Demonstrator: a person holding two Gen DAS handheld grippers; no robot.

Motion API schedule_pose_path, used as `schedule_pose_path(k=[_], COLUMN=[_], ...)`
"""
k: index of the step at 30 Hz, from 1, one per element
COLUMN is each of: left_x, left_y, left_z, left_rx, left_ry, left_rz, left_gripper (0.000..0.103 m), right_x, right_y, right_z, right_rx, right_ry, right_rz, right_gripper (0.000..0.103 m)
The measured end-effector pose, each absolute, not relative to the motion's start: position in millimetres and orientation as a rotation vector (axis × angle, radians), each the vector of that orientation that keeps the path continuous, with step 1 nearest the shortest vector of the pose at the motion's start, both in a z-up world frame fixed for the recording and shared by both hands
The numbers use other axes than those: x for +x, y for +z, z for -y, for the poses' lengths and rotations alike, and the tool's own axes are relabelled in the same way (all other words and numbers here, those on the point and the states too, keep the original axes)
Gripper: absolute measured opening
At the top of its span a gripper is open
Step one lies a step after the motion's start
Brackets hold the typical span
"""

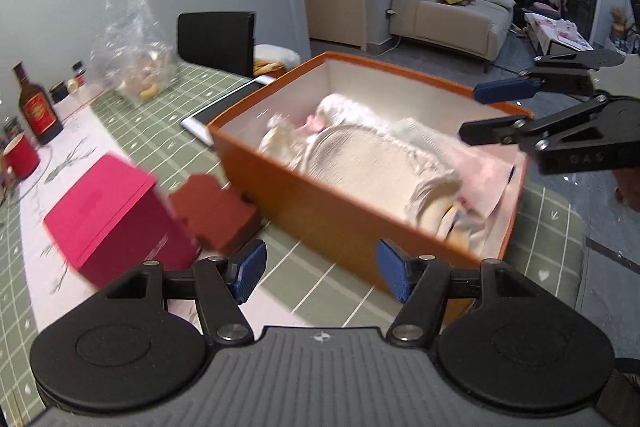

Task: Organize soft objects
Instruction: 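Move the left tool to the orange crocheted ball and grasp it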

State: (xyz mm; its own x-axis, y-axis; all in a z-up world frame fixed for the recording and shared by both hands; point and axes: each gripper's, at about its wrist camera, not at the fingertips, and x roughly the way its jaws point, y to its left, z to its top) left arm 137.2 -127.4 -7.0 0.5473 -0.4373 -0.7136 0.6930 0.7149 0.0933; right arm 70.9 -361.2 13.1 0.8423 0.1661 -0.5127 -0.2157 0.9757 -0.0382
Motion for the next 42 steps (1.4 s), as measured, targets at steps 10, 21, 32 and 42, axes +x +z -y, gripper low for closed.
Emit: schedule_pose_path(k=[10,21,32,42], left_x=[121.0,87.4,62.3,57.3], left_y=[-33.0,-68.4,-92.0,-104.4], left_z=[57.6,23.1,31.2,50.9], left_rx=[0.357,0.238,0.237,0.307], left_ry=[-0.644,-0.682,-0.775,-0.781], left_rz=[-0.785,-0.833,-0.875,-0.891], left_gripper=[0.075,0.075,0.078,0.056], right_x=[53.2,34.0,22.9,11.0], right_y=[-3.5,-25.1,-39.7,-44.0], right_z=[309.6,263.1,245.6,249.0], right_rx=[-0.027,0.03,0.025,-0.007], right_ry=[0.271,0.257,0.176,0.182], right_rz=[-0.515,-0.446,-0.353,-0.332], right_gripper=[0.052,0.055,0.064,0.063])
